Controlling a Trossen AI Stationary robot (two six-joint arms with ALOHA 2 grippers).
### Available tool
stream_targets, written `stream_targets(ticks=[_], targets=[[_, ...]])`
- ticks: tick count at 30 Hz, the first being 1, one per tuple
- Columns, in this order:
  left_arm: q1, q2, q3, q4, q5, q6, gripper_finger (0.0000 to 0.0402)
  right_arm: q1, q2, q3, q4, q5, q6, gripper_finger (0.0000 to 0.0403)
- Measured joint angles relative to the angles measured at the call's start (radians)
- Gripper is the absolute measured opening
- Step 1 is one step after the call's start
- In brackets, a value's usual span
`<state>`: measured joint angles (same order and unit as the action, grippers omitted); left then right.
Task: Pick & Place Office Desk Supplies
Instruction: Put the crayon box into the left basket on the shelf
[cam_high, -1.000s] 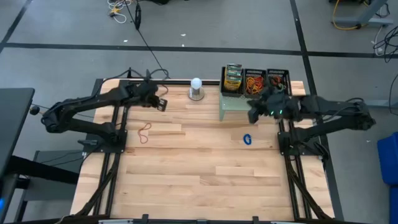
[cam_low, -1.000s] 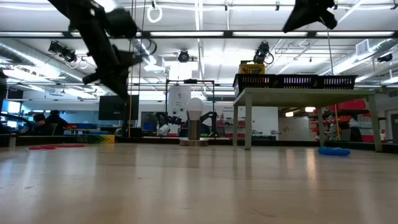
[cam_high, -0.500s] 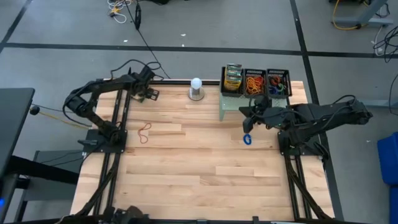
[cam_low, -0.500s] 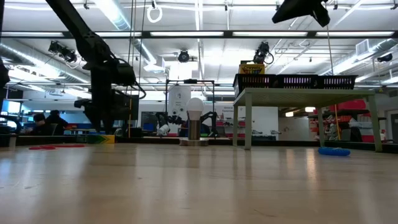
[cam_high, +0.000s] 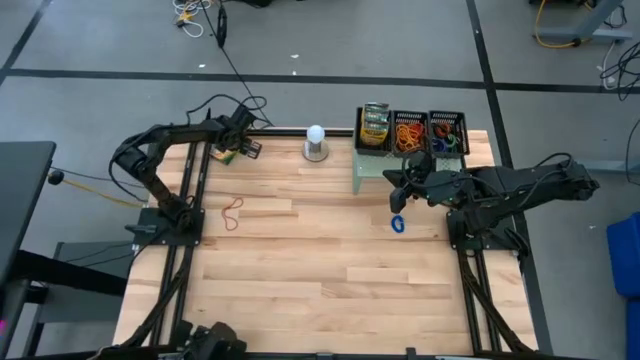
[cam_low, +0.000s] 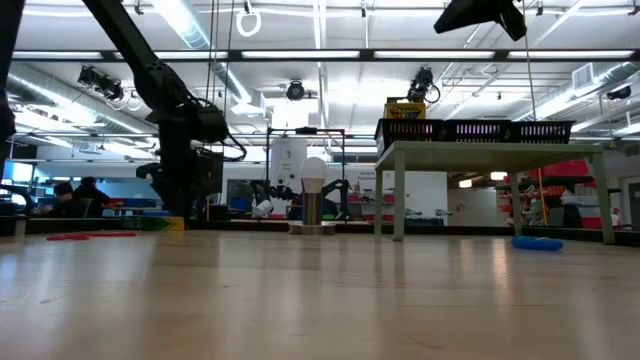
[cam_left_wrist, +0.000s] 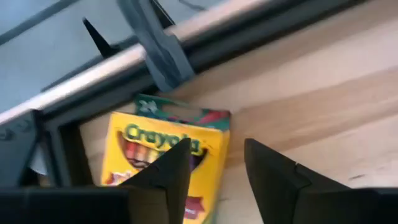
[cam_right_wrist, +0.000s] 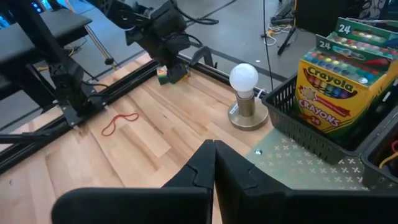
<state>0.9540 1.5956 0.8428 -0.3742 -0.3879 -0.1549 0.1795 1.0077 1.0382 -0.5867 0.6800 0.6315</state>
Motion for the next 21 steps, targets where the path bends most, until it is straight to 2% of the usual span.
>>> stream_targets(ticks=[6,12,18,21], targets=[[0.001,0.085,0.066,-0.040,0.006,0.017,0.0124,0.000,0.000,0.000,0.000,-0.001,0.000,0.0007],[-0.006,0.101,0.085,-0.080,0.015,0.015,0.0084,0.001,0.000,0.000,0.000,-0.001,0.005,0.0007],[-0.024,0.072,0.083,-0.114,0.094,0.004,0.0012,0.001,0.000,0.000,0.000,-0.001,-0.020,0.0007],[-0.050,0.042,0.081,-0.134,0.163,-0.018,0.0005,0.001,0.000,0.000,0.000,-0.001,-0.030,0.0007]])
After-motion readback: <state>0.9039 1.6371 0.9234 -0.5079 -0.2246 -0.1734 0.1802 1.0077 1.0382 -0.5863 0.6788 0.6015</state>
